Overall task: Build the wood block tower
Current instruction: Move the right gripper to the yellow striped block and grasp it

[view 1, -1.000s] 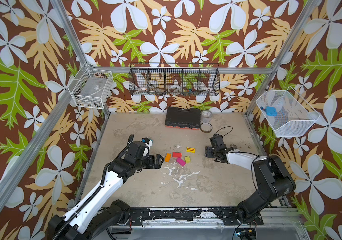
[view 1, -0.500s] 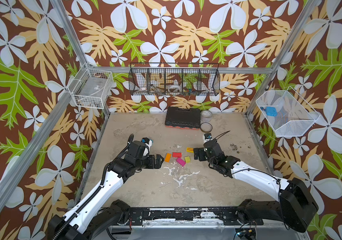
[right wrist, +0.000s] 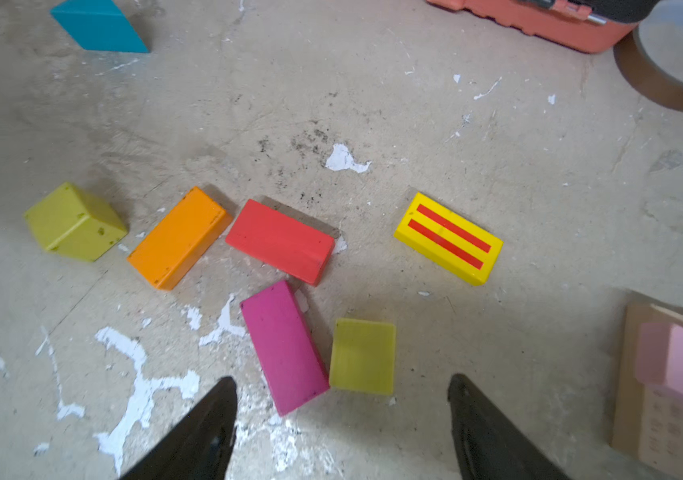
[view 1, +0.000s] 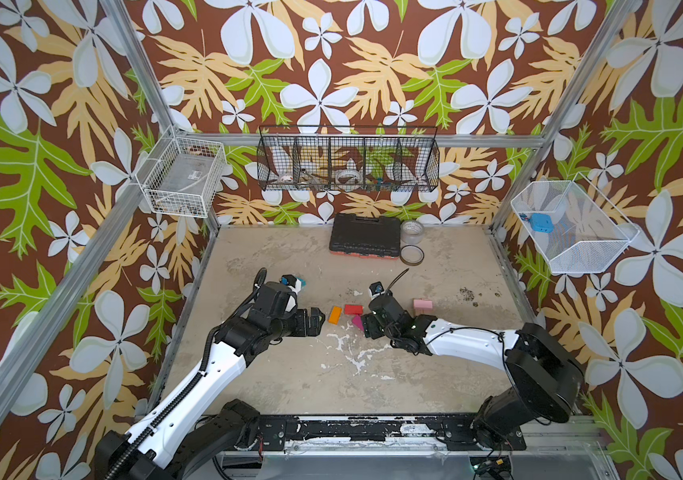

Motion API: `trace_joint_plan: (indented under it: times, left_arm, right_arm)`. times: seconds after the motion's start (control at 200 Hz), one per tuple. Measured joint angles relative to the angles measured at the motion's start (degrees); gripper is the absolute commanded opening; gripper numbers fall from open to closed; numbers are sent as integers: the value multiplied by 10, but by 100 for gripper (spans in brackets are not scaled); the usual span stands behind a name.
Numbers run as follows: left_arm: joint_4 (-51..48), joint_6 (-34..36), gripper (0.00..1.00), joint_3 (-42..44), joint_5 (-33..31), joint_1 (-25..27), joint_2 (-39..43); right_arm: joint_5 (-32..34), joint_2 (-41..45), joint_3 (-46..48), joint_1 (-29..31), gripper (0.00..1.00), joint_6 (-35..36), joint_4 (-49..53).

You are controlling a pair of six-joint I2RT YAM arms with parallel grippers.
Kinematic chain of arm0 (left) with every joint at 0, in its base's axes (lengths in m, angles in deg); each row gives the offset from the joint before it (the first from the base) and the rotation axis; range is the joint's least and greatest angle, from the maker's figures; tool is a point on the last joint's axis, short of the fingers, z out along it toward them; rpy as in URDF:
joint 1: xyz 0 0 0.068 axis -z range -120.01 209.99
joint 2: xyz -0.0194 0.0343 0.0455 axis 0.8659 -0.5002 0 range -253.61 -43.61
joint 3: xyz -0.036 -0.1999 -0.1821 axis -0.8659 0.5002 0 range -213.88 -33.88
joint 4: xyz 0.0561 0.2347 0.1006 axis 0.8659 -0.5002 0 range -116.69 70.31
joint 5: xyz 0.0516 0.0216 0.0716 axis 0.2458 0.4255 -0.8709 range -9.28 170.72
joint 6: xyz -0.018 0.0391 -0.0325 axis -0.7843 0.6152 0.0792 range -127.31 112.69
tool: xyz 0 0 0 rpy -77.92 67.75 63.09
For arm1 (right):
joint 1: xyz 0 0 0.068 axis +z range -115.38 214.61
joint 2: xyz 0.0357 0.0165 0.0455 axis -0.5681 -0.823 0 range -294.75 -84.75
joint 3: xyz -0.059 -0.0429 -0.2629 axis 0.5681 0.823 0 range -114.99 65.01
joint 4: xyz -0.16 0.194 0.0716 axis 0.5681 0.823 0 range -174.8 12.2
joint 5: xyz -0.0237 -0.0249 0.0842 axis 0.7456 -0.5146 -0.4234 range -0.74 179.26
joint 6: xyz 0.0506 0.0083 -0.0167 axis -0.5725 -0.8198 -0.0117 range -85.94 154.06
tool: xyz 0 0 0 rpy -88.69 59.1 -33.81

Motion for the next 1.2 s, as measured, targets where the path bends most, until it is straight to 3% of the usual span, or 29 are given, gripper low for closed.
trace_joint_plan:
  times: [0.135, 0.401, 0.501, 0.716, 0.971, 1.202]
  left_arm:
    - [0, 0, 100, 0, 0, 0, 7]
    - [0, 0, 100, 0, 0, 0, 10]
    - [0, 0, 100, 0, 0, 1, 14]
    - [0, 0, 100, 0, 0, 1, 15]
    - [0, -1, 100, 0, 1, 1, 22]
    - [0, -1, 100, 0, 2, 2, 17]
  right_arm:
    - [0, -17, -2, 1, 74, -14, 7]
    - [2, -6, 16, 14, 65, -52, 19]
    - [18, -3, 21, 7, 67, -70, 29]
    - [36, -29, -43, -31, 82, -92, 51]
    - [58, -157, -196, -76, 84, -102, 116]
    - [64, -208, -236, -95, 84, -111, 144]
